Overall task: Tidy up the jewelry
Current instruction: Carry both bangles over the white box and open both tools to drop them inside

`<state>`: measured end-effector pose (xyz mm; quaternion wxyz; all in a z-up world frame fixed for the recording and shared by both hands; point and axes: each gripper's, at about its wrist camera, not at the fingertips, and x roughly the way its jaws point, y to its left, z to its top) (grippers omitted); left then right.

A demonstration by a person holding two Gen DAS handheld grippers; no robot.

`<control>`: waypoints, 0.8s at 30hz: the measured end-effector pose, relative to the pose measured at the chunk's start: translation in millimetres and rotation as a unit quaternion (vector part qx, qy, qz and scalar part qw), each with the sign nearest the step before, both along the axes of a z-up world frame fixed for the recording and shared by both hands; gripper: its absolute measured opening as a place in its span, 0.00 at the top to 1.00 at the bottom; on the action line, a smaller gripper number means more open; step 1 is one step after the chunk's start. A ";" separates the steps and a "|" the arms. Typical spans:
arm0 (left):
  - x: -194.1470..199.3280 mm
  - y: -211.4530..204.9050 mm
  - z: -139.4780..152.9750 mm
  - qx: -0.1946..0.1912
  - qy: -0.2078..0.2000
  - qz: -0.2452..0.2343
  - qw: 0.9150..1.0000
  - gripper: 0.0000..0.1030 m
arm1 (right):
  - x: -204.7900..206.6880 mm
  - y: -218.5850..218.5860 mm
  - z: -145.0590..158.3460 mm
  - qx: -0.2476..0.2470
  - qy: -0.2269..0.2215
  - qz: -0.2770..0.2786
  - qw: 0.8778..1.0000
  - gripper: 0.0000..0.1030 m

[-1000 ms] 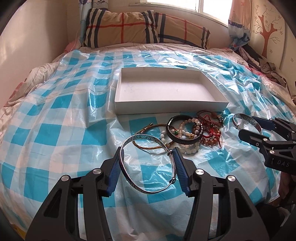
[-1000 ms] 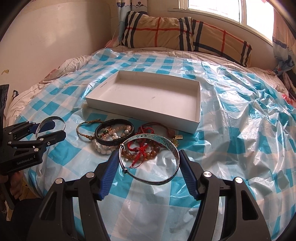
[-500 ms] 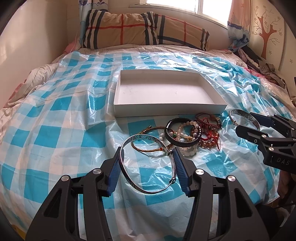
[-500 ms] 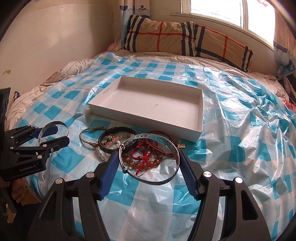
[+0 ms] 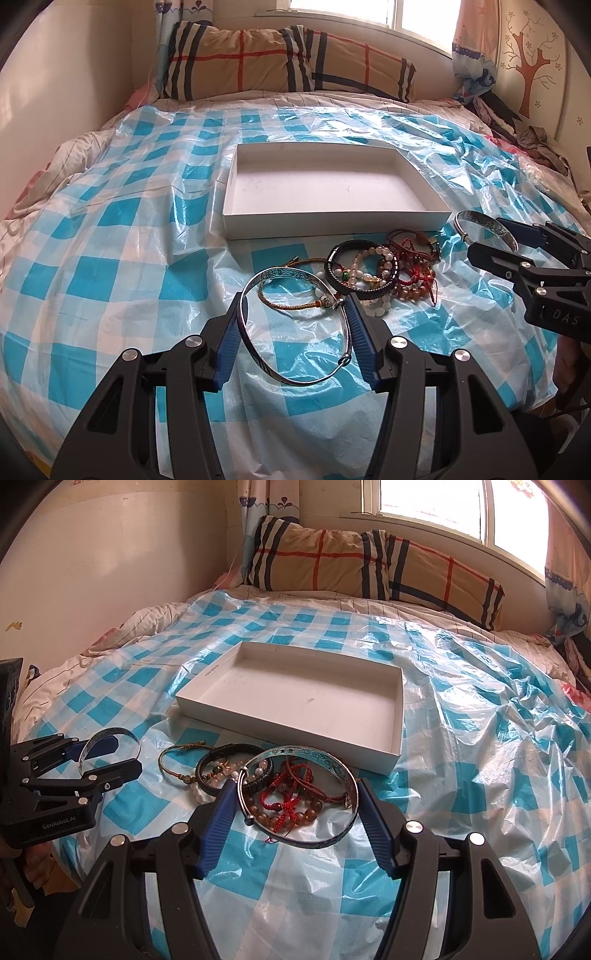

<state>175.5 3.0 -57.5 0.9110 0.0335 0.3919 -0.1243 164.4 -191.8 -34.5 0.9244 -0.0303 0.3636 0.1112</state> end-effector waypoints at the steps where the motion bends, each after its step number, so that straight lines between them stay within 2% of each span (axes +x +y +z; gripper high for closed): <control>1: 0.9 -0.6 1.0 -0.001 -0.001 -0.001 1.000 0.51 | 0.5 0.7 1.2 -0.001 -0.002 0.001 1.000 0.38; 16: 31.6 -10.1 11.8 -0.004 -0.013 -0.011 1.000 0.51 | 20.2 4.4 11.7 0.002 -0.027 0.005 1.000 0.38; 24: 63.1 -25.5 13.0 -0.002 -0.016 -0.021 1.000 0.51 | 41.7 2.8 5.4 0.005 -0.028 0.003 1.000 0.38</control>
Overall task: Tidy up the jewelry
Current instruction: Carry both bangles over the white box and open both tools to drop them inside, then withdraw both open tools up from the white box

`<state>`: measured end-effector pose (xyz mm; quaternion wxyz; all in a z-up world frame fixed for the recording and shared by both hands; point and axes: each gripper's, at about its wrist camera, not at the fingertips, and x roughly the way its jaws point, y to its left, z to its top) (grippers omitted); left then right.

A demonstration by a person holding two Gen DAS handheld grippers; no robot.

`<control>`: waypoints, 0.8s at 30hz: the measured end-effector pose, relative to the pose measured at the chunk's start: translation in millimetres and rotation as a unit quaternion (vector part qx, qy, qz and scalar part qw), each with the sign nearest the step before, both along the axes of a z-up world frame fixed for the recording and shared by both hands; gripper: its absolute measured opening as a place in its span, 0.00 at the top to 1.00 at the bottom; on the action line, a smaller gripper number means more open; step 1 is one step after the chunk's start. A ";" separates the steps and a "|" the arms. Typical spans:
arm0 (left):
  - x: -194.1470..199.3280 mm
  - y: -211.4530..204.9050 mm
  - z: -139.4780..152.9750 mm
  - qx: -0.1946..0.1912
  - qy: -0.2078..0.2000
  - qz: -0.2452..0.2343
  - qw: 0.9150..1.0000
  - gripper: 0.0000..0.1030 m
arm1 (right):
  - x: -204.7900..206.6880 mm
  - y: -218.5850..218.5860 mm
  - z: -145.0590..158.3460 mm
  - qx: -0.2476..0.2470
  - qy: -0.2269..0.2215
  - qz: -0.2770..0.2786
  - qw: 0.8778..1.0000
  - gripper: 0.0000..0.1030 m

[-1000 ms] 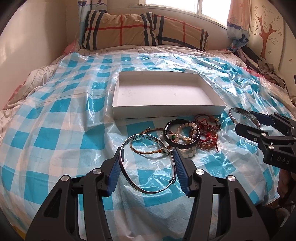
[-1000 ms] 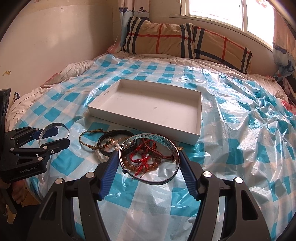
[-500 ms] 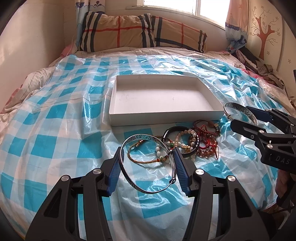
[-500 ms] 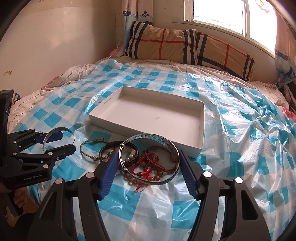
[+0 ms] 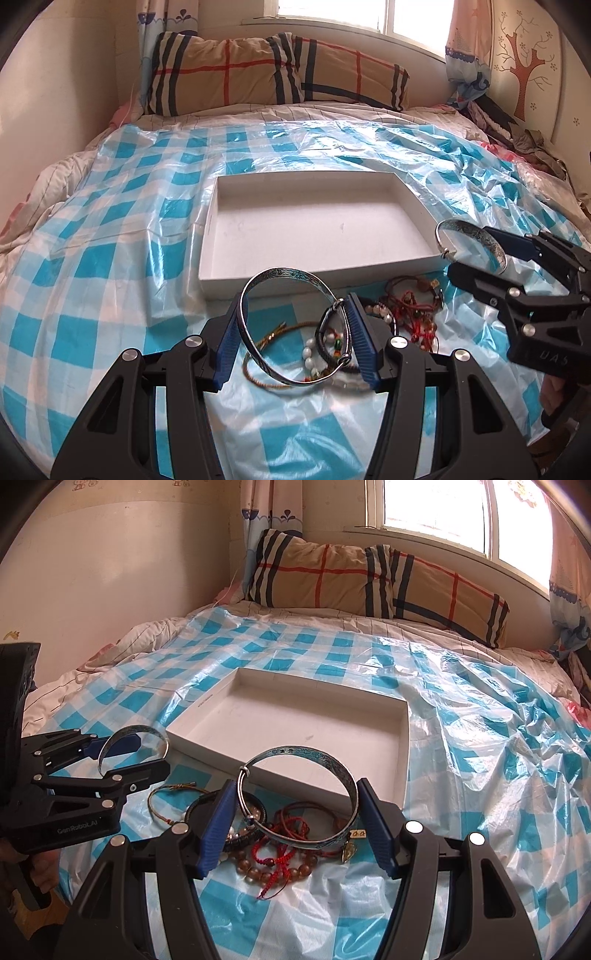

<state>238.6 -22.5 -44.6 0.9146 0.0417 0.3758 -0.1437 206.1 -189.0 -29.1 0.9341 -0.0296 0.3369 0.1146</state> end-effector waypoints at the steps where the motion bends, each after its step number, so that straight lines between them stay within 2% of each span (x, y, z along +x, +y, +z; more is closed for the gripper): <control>1: 4.9 -2.6 0.1 0.000 0.000 -0.002 1.000 0.51 | 3.2 -1.0 -1.5 0.001 0.000 -0.001 1.000 0.38; 7: 37.5 -18.5 -0.3 0.004 -0.006 -0.011 1.000 0.51 | 29.7 -5.3 -11.2 0.002 0.004 -0.006 1.000 0.38; 16: 88.2 -32.6 -15.7 0.007 -0.001 -0.005 1.000 0.51 | 72.1 -5.2 -29.7 0.006 0.009 -0.010 1.000 0.38; 19: 98.8 -36.4 -24.7 0.012 0.005 0.000 1.000 0.50 | 83.3 -4.2 -38.2 0.003 0.015 -0.009 1.000 0.38; 21: 104.1 -38.7 -31.6 0.020 0.013 0.008 1.000 0.50 | 92.2 -2.8 -46.9 -0.004 0.035 -0.005 0.999 0.38; 24: 103.9 -38.6 -34.2 0.028 0.018 0.018 0.999 0.47 | 89.8 -5.3 -48.8 -0.003 0.039 -0.009 0.999 0.38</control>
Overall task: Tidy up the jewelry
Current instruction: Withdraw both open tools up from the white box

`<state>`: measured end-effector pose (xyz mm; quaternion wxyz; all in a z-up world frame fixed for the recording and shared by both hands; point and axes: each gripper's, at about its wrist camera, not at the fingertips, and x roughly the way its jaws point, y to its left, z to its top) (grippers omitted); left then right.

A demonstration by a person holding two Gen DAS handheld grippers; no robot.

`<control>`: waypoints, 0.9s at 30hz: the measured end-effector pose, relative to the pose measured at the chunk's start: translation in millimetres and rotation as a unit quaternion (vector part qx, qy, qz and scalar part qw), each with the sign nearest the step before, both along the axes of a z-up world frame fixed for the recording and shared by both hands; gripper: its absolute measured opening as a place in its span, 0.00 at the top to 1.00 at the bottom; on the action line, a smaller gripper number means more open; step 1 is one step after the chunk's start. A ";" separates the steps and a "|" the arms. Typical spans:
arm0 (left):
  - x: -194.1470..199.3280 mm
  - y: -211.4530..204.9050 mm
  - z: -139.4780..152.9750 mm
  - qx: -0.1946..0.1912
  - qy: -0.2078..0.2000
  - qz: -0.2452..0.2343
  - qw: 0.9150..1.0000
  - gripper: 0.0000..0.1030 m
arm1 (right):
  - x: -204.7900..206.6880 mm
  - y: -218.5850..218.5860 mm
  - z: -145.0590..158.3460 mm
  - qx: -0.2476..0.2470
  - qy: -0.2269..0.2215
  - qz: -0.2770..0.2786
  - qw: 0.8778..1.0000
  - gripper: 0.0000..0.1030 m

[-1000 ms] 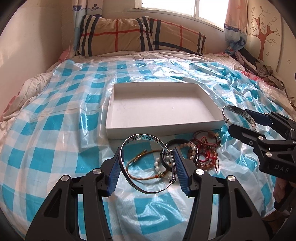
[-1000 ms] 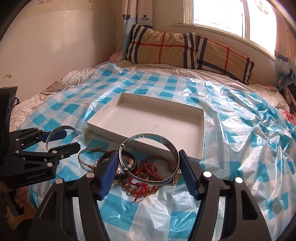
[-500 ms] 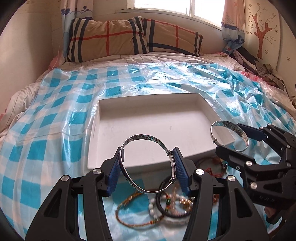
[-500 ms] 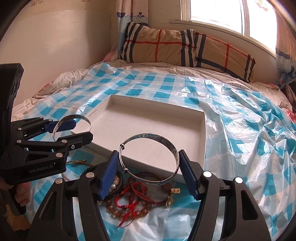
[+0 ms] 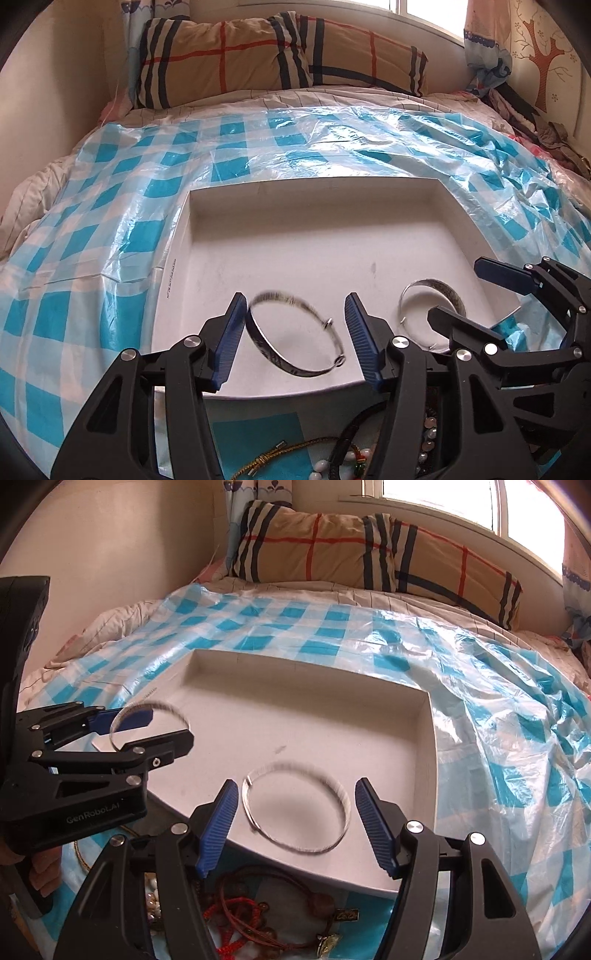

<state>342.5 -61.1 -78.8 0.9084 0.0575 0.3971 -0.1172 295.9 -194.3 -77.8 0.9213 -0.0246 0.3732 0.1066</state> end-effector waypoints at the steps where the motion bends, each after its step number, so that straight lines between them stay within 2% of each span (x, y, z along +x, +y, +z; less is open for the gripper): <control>1: -3.8 0.7 1.9 0.000 -0.001 0.003 1.000 0.45 | -3.9 -1.7 2.1 0.002 -0.001 -0.001 1.000 0.38; 6: -40.1 7.2 20.3 -0.006 -0.004 0.016 1.000 0.36 | -37.2 -12.8 21.2 0.009 -0.003 -0.008 1.000 0.38; 9: -71.8 11.9 32.3 -0.011 -0.001 0.023 1.000 0.26 | -64.9 -19.3 32.9 0.009 -0.005 -0.009 1.000 0.37; 12: -107.6 16.0 40.0 -0.014 -0.004 0.027 1.000 0.21 | -91.3 -27.1 42.7 0.012 -0.007 -0.016 1.000 0.34; 20: -171.8 34.4 43.3 -0.042 0.021 0.046 0.998 0.17 | -142.5 -32.8 67.0 0.014 -0.020 -0.031 0.999 0.33; 27: -196.7 35.8 51.4 -0.051 0.020 0.043 0.998 0.14 | -171.3 -26.9 78.8 0.006 -0.028 -0.029 0.999 0.30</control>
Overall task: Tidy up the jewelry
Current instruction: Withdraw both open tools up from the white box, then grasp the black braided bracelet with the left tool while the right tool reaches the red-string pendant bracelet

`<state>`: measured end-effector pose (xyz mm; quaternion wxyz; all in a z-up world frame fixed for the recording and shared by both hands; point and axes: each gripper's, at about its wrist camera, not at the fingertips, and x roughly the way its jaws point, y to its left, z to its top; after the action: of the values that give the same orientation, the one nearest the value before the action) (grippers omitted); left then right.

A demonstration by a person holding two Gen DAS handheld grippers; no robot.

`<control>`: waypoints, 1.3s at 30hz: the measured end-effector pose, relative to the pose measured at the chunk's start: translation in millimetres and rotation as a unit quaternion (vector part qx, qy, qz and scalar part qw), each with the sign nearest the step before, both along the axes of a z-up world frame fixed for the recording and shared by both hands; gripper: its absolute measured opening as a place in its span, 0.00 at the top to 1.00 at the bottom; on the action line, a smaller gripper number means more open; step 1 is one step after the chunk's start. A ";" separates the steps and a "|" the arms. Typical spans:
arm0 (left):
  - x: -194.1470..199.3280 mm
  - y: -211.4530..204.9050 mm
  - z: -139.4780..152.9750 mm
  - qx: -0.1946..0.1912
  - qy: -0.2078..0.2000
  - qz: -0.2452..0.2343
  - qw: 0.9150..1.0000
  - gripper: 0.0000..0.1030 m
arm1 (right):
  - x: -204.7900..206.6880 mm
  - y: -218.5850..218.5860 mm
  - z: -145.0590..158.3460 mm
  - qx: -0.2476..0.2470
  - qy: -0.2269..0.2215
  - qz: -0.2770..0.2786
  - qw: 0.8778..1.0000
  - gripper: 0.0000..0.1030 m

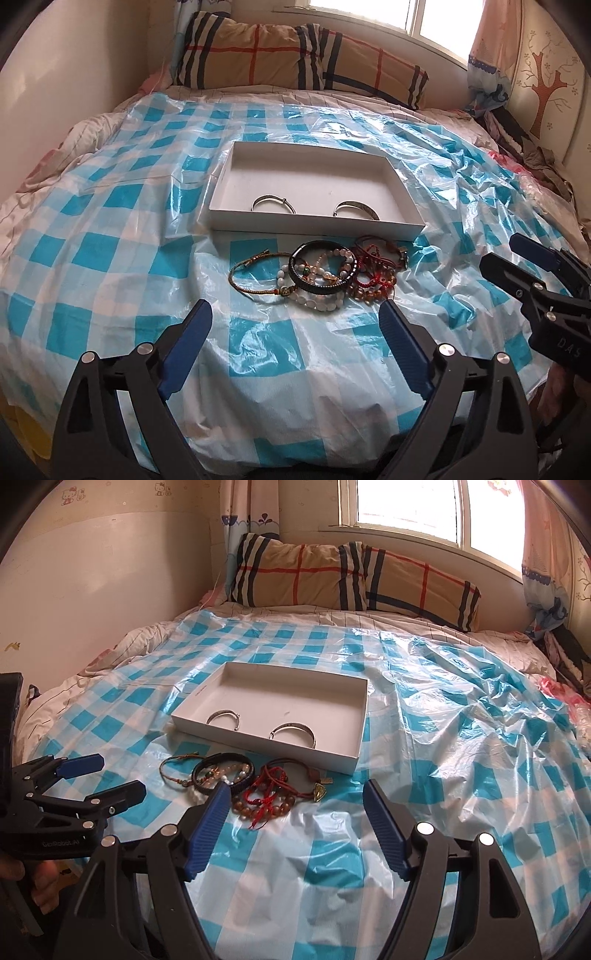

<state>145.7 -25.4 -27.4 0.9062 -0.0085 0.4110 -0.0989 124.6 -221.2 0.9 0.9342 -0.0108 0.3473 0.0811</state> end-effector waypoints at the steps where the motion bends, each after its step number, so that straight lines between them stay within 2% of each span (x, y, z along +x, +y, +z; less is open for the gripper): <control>1: -2.4 -0.1 1.3 0.000 -0.002 0.000 1.000 0.14 | -3.0 0.1 1.5 0.000 -0.001 0.000 1.000 0.30; 14: -27.7 11.7 18.9 0.002 -0.020 0.009 1.000 0.11 | -32.3 2.9 17.9 -0.003 -0.014 0.001 1.000 0.29; 22: -31.6 30.9 5.8 0.045 -0.031 -0.030 0.998 0.11 | -36.3 5.3 6.5 -0.001 -0.001 0.007 1.000 0.29; 29: -14.6 37.2 -14.5 0.056 -0.018 -0.036 0.998 0.11 | -21.1 9.2 -21.6 0.000 0.026 0.017 1.000 0.29; 36: 16.5 6.5 -24.3 0.074 -0.031 -0.101 0.992 0.11 | 8.3 10.4 -39.0 0.002 0.040 0.017 0.999 0.29; 39: 34.6 -5.6 -29.1 0.088 -0.029 -0.104 0.990 0.11 | 15.7 11.1 -42.9 0.003 0.042 0.020 0.999 0.29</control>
<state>180.4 -30.9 -56.6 0.8997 0.1164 0.3906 -0.1562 140.3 -210.0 -42.0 0.9169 -0.0118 0.3860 0.1011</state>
